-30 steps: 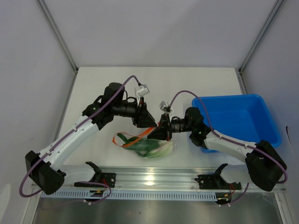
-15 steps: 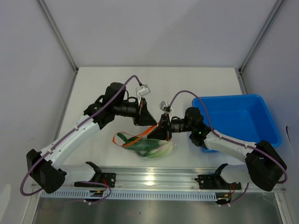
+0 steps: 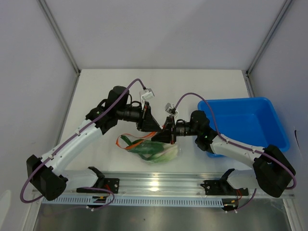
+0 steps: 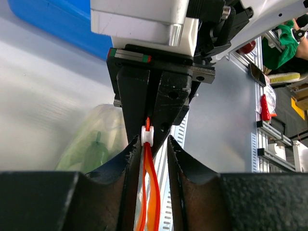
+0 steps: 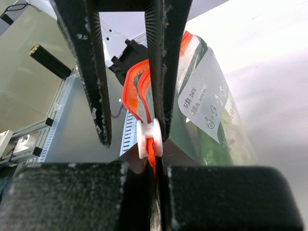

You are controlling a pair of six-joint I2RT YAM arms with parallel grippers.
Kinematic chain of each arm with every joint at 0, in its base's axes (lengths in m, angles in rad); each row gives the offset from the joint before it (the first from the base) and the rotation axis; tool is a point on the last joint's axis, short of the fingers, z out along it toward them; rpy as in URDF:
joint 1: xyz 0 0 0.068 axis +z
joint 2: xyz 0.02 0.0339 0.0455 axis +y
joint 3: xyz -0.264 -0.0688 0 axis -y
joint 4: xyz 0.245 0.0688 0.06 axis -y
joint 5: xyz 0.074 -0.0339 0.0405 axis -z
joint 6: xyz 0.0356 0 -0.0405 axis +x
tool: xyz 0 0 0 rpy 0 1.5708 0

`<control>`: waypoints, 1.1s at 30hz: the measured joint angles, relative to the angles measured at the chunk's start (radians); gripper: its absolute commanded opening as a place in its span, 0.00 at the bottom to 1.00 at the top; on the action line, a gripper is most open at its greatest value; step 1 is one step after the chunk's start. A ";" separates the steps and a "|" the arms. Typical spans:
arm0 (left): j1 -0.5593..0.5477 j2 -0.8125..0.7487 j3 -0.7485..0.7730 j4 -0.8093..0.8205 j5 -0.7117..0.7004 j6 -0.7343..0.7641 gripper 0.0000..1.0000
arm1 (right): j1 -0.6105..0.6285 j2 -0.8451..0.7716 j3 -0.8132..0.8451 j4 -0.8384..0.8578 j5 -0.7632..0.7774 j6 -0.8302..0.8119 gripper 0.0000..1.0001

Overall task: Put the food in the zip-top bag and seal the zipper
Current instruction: Zip the zipper food storage bag at the center of the board.

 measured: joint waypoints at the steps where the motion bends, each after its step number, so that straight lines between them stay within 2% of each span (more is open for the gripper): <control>1: 0.000 0.000 -0.001 -0.001 0.000 0.000 0.32 | 0.000 0.000 0.000 0.000 0.003 0.000 0.00; 18: -0.002 0.000 -0.006 0.002 -0.002 -0.009 0.31 | 0.001 0.000 0.015 -0.026 0.008 0.003 0.00; 21: -0.002 0.000 -0.006 0.002 -0.002 -0.010 0.22 | 0.002 0.000 0.019 -0.035 0.008 0.002 0.00; 22: -0.002 0.000 -0.006 0.002 -0.004 -0.012 0.14 | 0.003 0.000 0.020 -0.039 0.008 -0.001 0.00; 25: -0.002 0.000 -0.006 0.002 -0.009 -0.019 0.01 | 0.005 0.000 0.023 -0.042 0.009 -0.005 0.00; 33: -0.002 -0.003 -0.006 -0.002 -0.039 -0.014 0.01 | 0.008 -0.010 0.022 -0.055 0.044 -0.008 0.00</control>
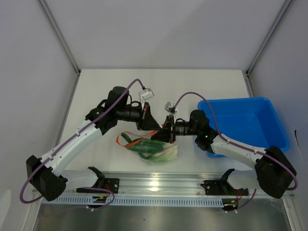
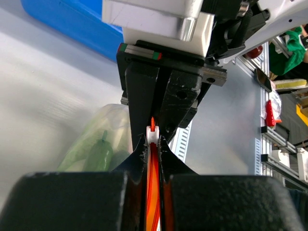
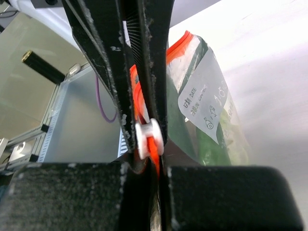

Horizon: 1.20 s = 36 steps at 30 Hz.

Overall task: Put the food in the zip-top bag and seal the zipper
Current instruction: Zip the zipper food storage bag at the center of the board.

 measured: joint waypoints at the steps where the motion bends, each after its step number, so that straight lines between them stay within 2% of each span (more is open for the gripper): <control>1: 0.000 -0.003 0.000 -0.003 -0.005 0.005 0.01 | 0.002 -0.006 -0.001 -0.003 0.011 0.001 0.00; 12: 0.000 -0.053 -0.024 -0.025 -0.042 0.041 0.00 | -0.011 -0.086 -0.039 -0.008 0.104 0.040 0.00; 29: 0.000 -0.091 -0.088 -0.050 -0.109 0.094 0.00 | -0.095 -0.168 -0.112 0.035 0.118 0.149 0.00; 36: 0.005 -0.169 -0.122 -0.090 -0.238 0.096 0.01 | -0.146 -0.197 -0.133 0.046 0.120 0.192 0.00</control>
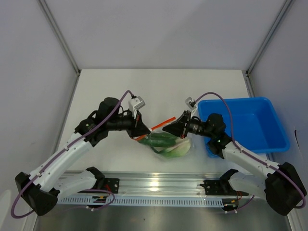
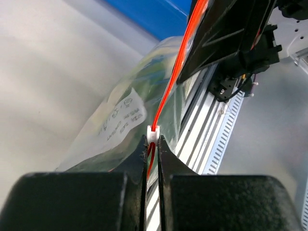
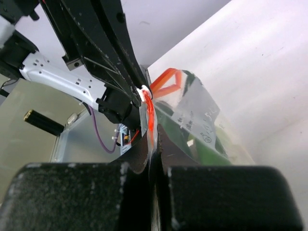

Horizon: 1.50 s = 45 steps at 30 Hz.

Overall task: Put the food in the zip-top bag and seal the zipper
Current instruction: Zip the zipper food storage bag at the center of the board.

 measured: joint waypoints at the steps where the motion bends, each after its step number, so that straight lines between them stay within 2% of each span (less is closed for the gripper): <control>1: 0.000 -0.015 -0.004 -0.010 -0.016 0.000 0.01 | -0.005 -0.003 0.000 0.004 0.002 0.004 0.00; 10: 0.000 -0.151 -0.020 -0.089 -0.107 0.000 0.01 | -0.057 -0.045 -0.016 0.039 0.005 0.042 0.00; 22: 0.000 -0.242 -0.038 -0.176 -0.179 -0.011 0.01 | -0.142 -0.068 -0.045 0.056 -0.002 0.090 0.00; 26: 0.001 -0.243 -0.046 -0.189 -0.171 -0.010 0.01 | -0.149 -0.036 -0.032 0.063 -0.033 0.084 0.00; 30: 0.003 -0.204 -0.046 -0.199 -0.154 -0.007 0.01 | -0.122 0.058 0.051 -0.044 -0.103 0.000 0.00; 31: 0.003 -0.198 -0.046 -0.199 -0.154 -0.003 0.01 | -0.108 0.076 0.083 -0.093 -0.122 -0.032 0.19; 34: 0.003 -0.192 -0.043 -0.200 -0.155 0.016 0.01 | -0.040 0.102 0.182 -0.291 -0.132 -0.158 0.56; 36: 0.003 -0.177 -0.022 -0.208 -0.153 0.034 0.00 | 0.021 0.101 0.247 -0.435 -0.103 -0.249 0.64; 37: 0.003 -0.169 -0.009 -0.208 -0.151 0.043 0.00 | 0.051 0.098 0.281 -0.509 -0.072 -0.296 0.78; 38: 0.003 -0.162 0.003 -0.208 -0.150 0.051 0.01 | 0.070 0.095 0.306 -0.563 -0.052 -0.323 0.98; 45: 0.004 -0.157 0.064 -0.207 -0.115 0.108 0.01 | 0.110 0.082 0.560 -0.935 0.058 -0.589 0.99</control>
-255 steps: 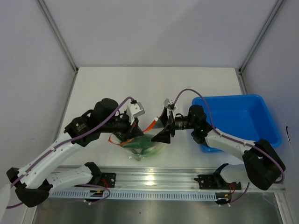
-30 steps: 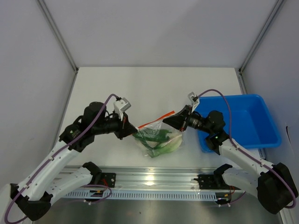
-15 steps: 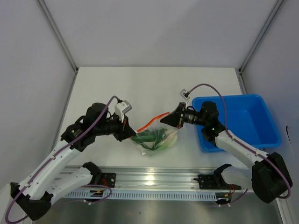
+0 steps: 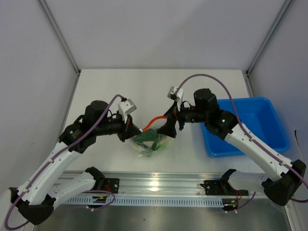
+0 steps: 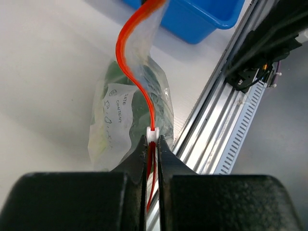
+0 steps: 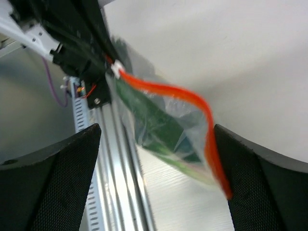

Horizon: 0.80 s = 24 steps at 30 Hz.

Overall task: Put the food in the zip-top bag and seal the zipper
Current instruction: Zip the zipper food storage bag at the center of the board.

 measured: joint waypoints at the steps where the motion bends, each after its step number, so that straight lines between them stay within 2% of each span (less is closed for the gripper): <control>1: 0.000 0.000 0.008 0.000 0.002 0.011 0.01 | 0.000 0.015 0.060 -0.050 0.018 -0.039 1.00; 5: 0.000 0.002 0.014 0.000 0.024 0.037 0.01 | -0.001 0.080 0.262 -0.164 0.087 -0.160 0.99; 11: 0.000 0.005 0.013 -0.005 0.040 0.048 0.01 | -0.041 0.163 0.430 -0.300 0.142 -0.286 0.99; 15: 0.000 0.008 0.013 -0.006 0.055 0.056 0.01 | -0.076 0.228 0.472 -0.367 0.034 -0.338 0.99; 24: 0.000 0.023 0.013 -0.024 0.080 0.074 0.01 | 0.073 0.428 0.488 -0.470 -0.195 -0.410 0.91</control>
